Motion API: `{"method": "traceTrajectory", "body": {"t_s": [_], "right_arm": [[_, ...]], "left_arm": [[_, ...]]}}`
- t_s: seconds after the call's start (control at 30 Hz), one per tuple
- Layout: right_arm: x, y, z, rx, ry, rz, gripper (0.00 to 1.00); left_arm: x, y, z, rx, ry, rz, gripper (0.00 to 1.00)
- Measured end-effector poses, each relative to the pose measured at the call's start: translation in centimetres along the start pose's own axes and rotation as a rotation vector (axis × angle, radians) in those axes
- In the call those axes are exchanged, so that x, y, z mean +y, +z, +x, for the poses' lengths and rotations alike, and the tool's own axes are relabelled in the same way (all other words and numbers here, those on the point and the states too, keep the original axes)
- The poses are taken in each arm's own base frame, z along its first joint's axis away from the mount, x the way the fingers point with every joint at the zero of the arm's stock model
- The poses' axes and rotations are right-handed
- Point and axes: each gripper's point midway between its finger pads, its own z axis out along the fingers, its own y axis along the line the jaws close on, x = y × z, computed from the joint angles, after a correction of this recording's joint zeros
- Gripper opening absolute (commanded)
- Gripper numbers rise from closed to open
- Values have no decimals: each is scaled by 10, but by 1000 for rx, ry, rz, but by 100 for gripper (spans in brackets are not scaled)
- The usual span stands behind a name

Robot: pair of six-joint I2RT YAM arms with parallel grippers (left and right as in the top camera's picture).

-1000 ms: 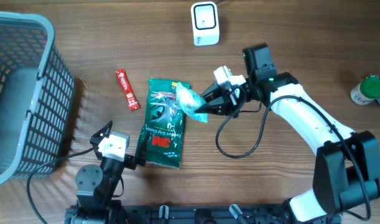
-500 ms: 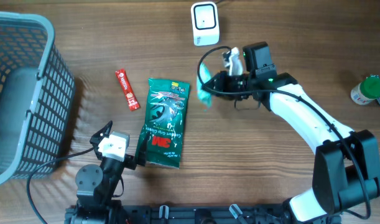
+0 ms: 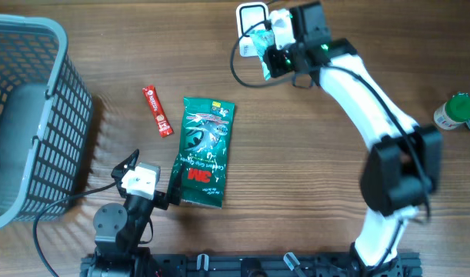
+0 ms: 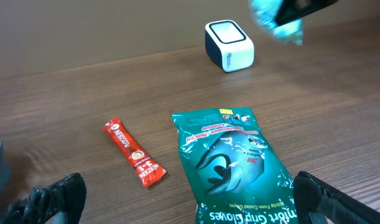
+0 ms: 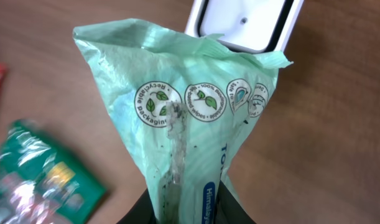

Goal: Scan the item barcode
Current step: 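Carry the wipes pack to the far right and release it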

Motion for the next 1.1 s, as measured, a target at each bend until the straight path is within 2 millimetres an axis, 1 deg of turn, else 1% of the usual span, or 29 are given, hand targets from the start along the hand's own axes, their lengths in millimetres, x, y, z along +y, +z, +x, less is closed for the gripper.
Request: {"method": "traceTrajectory", "body": {"t_s": [0.03,0.07,0.1,0.17,0.23,0.33,0.37,0.5,0.63,0.7,0.73,0.8,0.87,0.9,0.93,1.0,1.03,1.07,1.1], "right_arm": [[-6,13,-2,20,-10,18,4],[-13,24,-9,19,-25,41,4],[-17,30,-15,15,-38,58,4],[-29,38,-37,-42,-75,113,4],[-36,43,-46,-73,-95,148,4],[-50,62,-42,-72,-126,210,4],[-56,71,-37,-60,-136,236,4],[-61,70,-38,-52,-182,290,4],[-59,67,-34,-5,-243,325,4],[-58,61,-33,32,-266,340,4],[-56,55,-38,40,-269,346,4],[-50,42,-36,77,-204,327,4],[-45,29,-17,152,-123,307,4],[-43,21,-12,176,-96,304,4],[-43,6,-8,201,-69,304,4],[-47,-21,-7,214,-38,317,4],[-58,-46,-7,216,-11,347,4],[-69,-62,-5,225,7,381,4],[-91,-84,4,259,33,443,4]], "left_arm": [[0,0,0,-1,0,0,100],[0,0,0,0,0,0,100],[0,0,0,0,0,0,100],[0,0,0,0,0,0,100],[0,0,0,0,0,0,100],[0,0,0,0,0,0,100],[0,0,0,0,0,0,100],[0,0,0,0,0,0,100],[0,0,0,0,0,0,100],[0,0,0,0,0,0,100],[0,0,0,0,0,0,100],[0,0,0,0,0,0,100],[0,0,0,-1,0,0,100],[0,0,0,-1,0,0,100],[0,0,0,0,0,0,100],[0,0,0,-1,0,0,100],[0,0,0,0,0,0,100],[0,0,0,0,0,0,100],[0,0,0,0,0,0,100]]}}
